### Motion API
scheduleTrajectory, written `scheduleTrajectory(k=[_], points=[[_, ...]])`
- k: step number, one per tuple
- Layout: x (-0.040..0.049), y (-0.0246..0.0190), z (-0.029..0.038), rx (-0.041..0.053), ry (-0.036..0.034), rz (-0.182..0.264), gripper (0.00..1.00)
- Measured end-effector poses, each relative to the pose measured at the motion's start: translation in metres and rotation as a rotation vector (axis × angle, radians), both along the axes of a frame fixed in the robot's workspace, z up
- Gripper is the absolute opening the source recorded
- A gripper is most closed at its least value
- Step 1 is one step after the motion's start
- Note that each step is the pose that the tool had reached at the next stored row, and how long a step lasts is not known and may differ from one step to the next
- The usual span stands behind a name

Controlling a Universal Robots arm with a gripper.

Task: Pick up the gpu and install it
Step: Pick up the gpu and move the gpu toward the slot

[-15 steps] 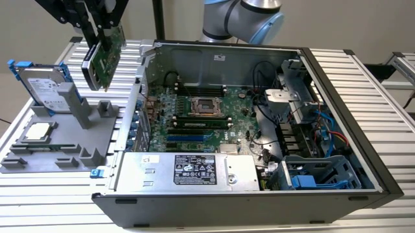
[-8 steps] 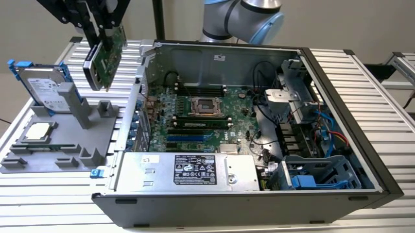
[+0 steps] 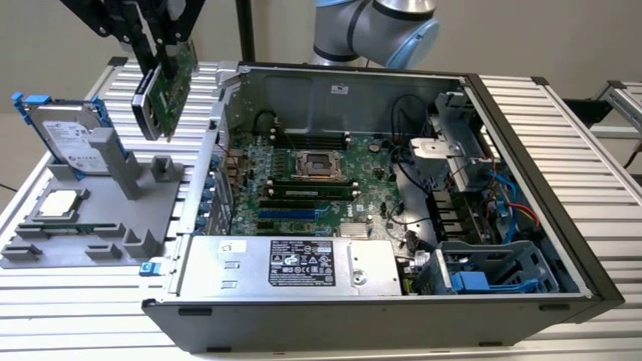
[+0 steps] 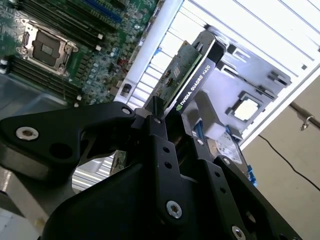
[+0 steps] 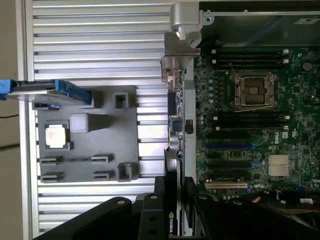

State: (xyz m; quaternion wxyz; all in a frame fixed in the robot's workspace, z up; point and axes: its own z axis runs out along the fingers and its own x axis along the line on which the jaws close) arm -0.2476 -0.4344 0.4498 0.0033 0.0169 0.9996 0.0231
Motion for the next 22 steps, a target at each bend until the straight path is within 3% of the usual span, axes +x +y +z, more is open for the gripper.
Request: scheduleTrajectory(k=[22], points=[[0.0099,0.0,0.0,0.0,0.0,0.0,0.0]])
